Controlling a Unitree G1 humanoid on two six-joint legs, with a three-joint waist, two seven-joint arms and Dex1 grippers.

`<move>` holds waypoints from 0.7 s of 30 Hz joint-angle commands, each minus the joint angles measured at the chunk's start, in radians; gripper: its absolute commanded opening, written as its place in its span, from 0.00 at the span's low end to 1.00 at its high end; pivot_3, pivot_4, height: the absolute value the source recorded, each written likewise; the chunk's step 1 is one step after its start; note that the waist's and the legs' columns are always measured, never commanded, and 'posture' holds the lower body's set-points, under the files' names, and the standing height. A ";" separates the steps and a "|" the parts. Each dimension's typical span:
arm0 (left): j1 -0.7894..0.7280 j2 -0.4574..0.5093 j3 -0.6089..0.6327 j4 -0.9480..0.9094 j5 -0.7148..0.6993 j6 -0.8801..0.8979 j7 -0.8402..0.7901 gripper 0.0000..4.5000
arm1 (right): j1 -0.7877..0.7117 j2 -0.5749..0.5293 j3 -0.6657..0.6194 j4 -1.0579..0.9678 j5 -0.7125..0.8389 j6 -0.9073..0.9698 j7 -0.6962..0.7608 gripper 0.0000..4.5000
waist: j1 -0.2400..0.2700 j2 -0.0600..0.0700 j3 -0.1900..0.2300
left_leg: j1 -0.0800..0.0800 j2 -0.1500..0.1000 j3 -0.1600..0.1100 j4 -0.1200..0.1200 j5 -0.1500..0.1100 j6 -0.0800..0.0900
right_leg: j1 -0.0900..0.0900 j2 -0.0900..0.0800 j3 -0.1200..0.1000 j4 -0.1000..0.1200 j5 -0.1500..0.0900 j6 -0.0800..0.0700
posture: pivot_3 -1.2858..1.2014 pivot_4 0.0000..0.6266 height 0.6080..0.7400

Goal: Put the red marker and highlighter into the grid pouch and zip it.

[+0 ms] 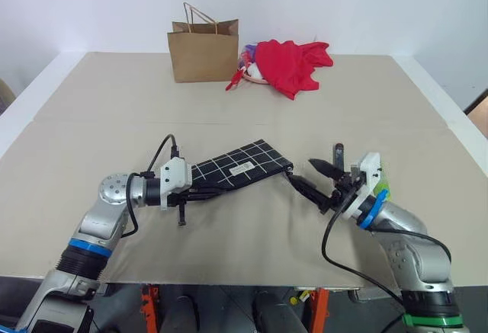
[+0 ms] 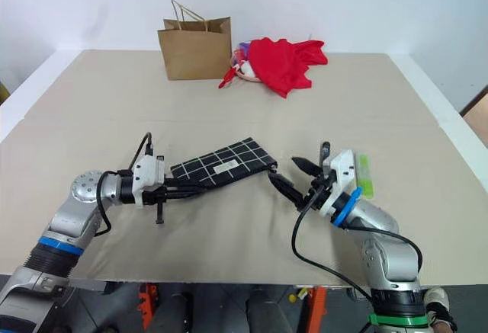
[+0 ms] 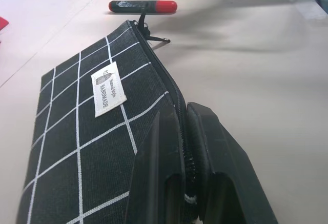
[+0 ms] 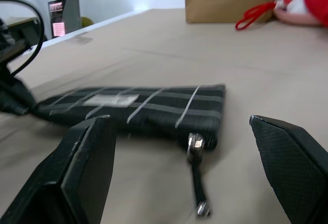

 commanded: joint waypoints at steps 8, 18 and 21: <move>-0.015 -0.006 0.025 -0.087 -0.016 0.025 0.007 0.00 | -0.035 0.026 0.083 -0.002 -0.094 -0.193 0.051 0.99 | 0.000 0.000 0.000 | 0.000 0.000 0.000 0.002 0.001 -0.001 | 0.002 0.000 0.000 0.000 0.001 0.001 | 0.52 0.24 1.00; 0.006 -0.006 0.030 -0.140 -0.020 0.057 0.017 0.00 | -0.095 0.027 0.117 0.185 -0.250 -0.492 0.070 0.60 | 0.006 0.000 0.000 | 0.000 0.000 -0.001 0.001 0.001 -0.001 | 0.001 0.000 0.000 0.000 0.000 0.001 | 0.52 0.24 1.00; 0.007 -0.005 0.032 -0.145 -0.022 0.059 0.020 0.00 | -0.102 0.017 0.119 0.214 -0.252 -0.535 0.092 0.25 | 0.007 0.000 0.000 | 0.000 0.000 -0.001 0.001 0.001 -0.001 | 0.001 0.000 0.000 0.000 0.001 0.001 | 0.52 0.24 1.00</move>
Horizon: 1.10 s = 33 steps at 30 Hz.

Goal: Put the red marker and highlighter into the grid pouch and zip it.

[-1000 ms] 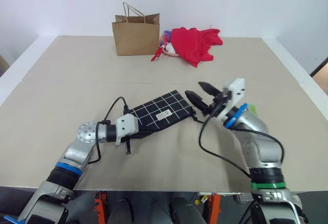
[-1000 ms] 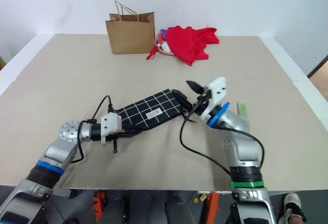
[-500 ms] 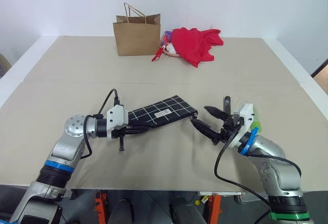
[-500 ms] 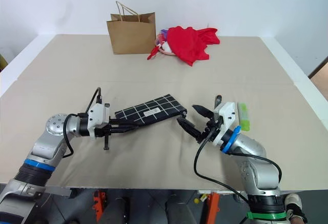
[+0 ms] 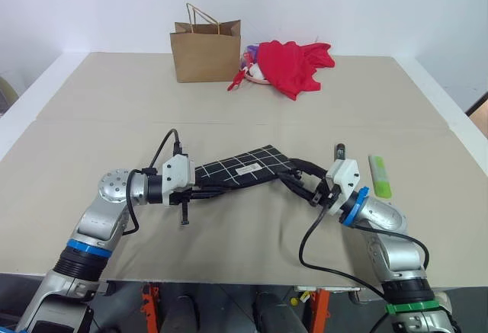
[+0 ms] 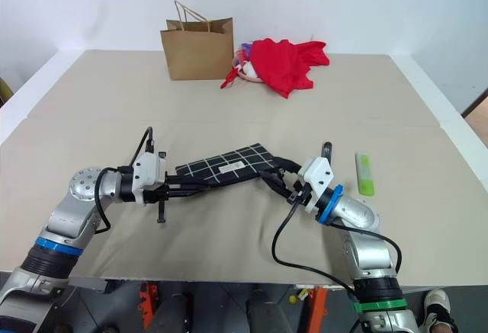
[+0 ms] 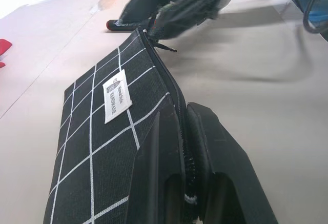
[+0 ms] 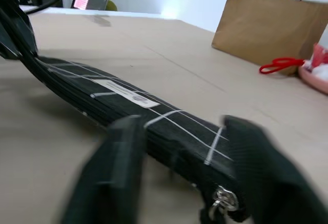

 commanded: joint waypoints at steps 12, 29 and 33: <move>-0.010 0.001 -0.001 -0.011 0.026 -0.081 -0.025 0.00 | -0.041 0.000 0.080 -0.130 0.042 0.072 0.056 0.01 | 0.000 0.000 0.000 | 0.000 0.000 -0.001 0.000 0.000 0.000 | 0.000 0.000 0.000 0.000 0.000 0.000 | 0.52 0.24 1.00; -0.083 -0.095 -0.035 0.107 0.125 -0.267 0.009 0.00 | -0.177 0.101 0.296 -0.200 -0.026 0.339 0.015 0.01 | 0.009 0.000 0.000 | -0.002 0.000 -0.008 0.000 0.001 -0.001 | 0.000 0.000 -0.007 0.000 0.000 -0.003 | 0.52 0.24 1.00; -0.077 -0.102 -0.040 0.109 0.133 -0.274 0.015 0.00 | -0.182 0.100 0.289 -0.202 -0.025 0.357 0.018 0.01 | 0.009 0.000 0.000 | -0.003 0.000 -0.009 0.000 0.001 -0.001 | 0.000 0.000 -0.009 0.000 -0.001 -0.003 | 0.52 0.24 1.00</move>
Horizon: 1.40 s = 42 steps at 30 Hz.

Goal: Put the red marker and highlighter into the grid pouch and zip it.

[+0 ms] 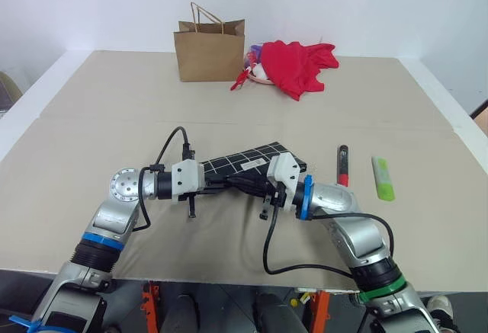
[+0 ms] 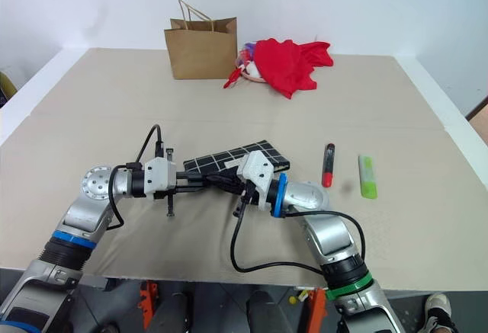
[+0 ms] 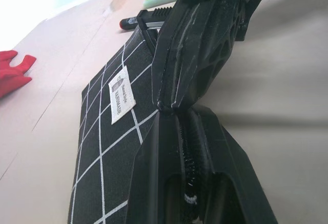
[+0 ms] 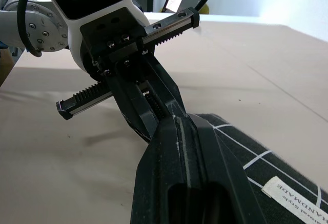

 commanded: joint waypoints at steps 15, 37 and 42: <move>0.016 0.002 -0.003 -0.065 -0.035 -0.035 -0.014 0.00 | 0.044 -0.083 -0.480 -0.282 0.591 0.443 -0.204 0.99 | 0.001 0.000 0.000 | 0.000 0.000 -0.002 0.000 0.000 0.000 | 0.001 0.000 -0.001 0.000 0.000 0.000 | 0.52 0.24 1.00; -0.040 0.028 0.016 -0.064 -0.187 0.126 -0.182 0.00 | 0.179 -0.055 -0.504 0.032 0.047 0.205 -0.629 0.99 | -0.005 0.003 0.000 | 0.000 0.000 -0.001 0.000 0.000 0.001 | 0.001 0.000 -0.001 0.000 -0.001 0.000 | 0.52 0.24 1.00; -0.030 0.023 0.023 -0.085 -0.197 0.140 -0.176 0.00 | 0.214 -0.040 -0.473 0.029 0.025 0.251 -0.651 0.99 | -0.003 0.003 0.000 | 0.000 0.000 -0.001 -0.001 0.000 0.001 | 0.001 0.000 -0.001 0.000 -0.001 -0.001 | 0.52 0.24 1.00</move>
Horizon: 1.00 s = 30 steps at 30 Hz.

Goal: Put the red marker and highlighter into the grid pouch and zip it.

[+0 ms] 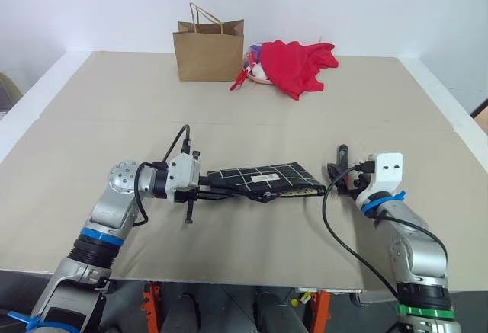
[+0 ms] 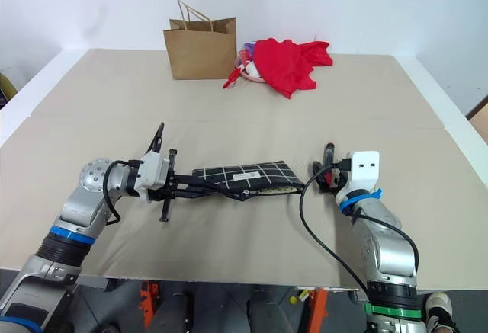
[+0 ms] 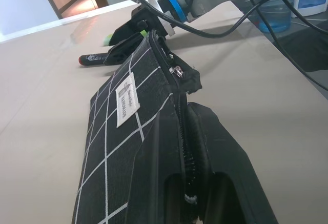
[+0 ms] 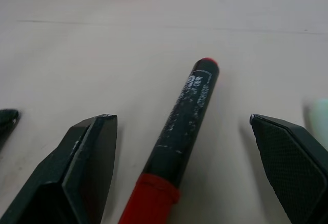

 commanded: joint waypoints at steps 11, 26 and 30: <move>0.013 -0.021 0.058 -0.068 -0.069 0.039 0.037 0.00 | 0.021 0.057 0.033 -0.038 -0.059 0.065 -0.081 0.20 | 0.004 0.000 0.000 | 0.001 0.000 -0.001 0.002 0.000 0.000 | 0.002 0.000 0.000 0.000 0.000 0.000 | 0.52 0.24 1.00; -0.003 0.000 0.040 -0.027 -0.067 0.058 -0.061 0.00 | 0.036 -0.454 -0.220 -0.280 0.652 0.329 0.726 0.14 | 0.008 0.004 0.003 | 0.000 -0.002 -0.002 0.000 -0.001 0.004 | 0.003 -0.002 -0.003 0.000 -0.002 -0.002 | 0.52 0.24 1.00; -0.003 -0.002 0.034 -0.015 -0.053 0.034 -0.080 0.00 | 0.198 -0.607 -0.211 -0.352 0.710 0.440 0.867 0.14 | 0.011 0.004 0.003 | 0.000 -0.002 -0.002 0.000 -0.003 0.006 | 0.004 -0.003 -0.005 -0.001 -0.003 -0.005 | 0.52 0.24 1.00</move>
